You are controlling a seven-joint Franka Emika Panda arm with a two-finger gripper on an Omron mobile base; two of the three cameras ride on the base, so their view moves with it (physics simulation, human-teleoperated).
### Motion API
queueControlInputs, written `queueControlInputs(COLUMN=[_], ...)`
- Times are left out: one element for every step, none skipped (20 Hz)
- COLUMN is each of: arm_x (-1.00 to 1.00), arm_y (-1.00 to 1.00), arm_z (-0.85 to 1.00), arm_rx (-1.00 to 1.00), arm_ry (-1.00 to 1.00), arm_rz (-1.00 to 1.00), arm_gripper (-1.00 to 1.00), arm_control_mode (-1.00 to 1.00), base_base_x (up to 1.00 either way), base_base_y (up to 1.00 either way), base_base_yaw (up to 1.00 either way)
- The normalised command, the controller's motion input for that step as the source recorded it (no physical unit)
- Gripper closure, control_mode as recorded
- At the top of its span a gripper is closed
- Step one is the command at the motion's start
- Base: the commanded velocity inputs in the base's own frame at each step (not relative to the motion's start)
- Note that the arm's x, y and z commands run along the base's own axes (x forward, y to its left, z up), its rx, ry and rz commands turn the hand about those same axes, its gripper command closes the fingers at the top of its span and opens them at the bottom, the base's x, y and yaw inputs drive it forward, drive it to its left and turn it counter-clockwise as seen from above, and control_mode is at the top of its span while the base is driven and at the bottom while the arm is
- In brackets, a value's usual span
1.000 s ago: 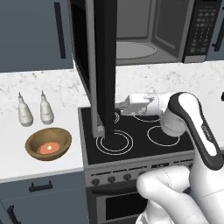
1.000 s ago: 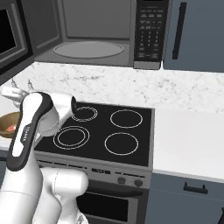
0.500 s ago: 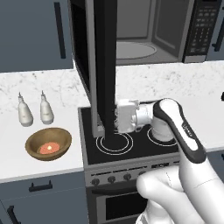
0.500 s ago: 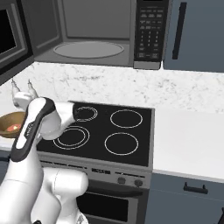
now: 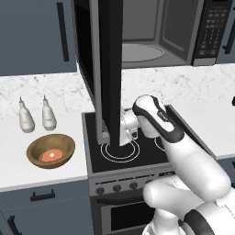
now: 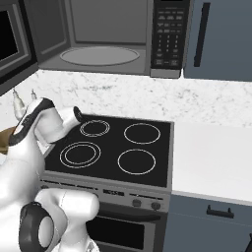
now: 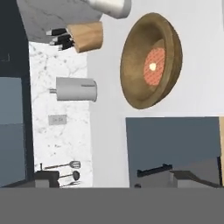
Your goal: Open the microwave, place the bowl with waffle inside the microwave, then close the microwave door and turn it on.
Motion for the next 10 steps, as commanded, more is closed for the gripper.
queueControlInputs(arm_x=[0.47,0.46,0.45,0.46,0.46,0.39,0.41,0.34,0.28,0.24], arm_y=[0.00,0.00,0.01,0.19,0.25,0.39,0.42,0.51,0.45,0.49], arm_z=[-0.63,-0.58,-0.46,-0.49,-0.49,-0.47,-0.46,-0.47,-0.41,-0.44], arm_rx=[-0.21,-0.20,-0.17,-0.16,-0.17,-0.16,-0.15,-0.14,-0.12,-0.12], arm_ry=[0.30,0.31,0.32,0.33,0.33,0.31,0.30,0.28,0.25,0.23], arm_rz=[0.00,0.01,0.02,0.04,0.05,0.06,0.07,0.08,0.08,0.08], arm_gripper=[-1.00,-1.00,-1.00,-1.00,-1.00,-1.00,-1.00,-1.00,-1.00,-1.00], arm_control_mode=[-1.00,-1.00,-1.00,-1.00,-1.00,-1.00,-1.00,-1.00,-1.00,-1.00], base_base_x=[0.00,0.00,0.00,0.00,0.00,0.00,0.00,0.00,0.00,0.00], base_base_y=[0.00,0.00,0.00,0.00,0.00,0.00,0.00,0.00,0.00,0.00], base_base_yaw=[0.00,0.00,0.00,0.00,0.00,0.00,0.00,0.00,0.00,0.00])
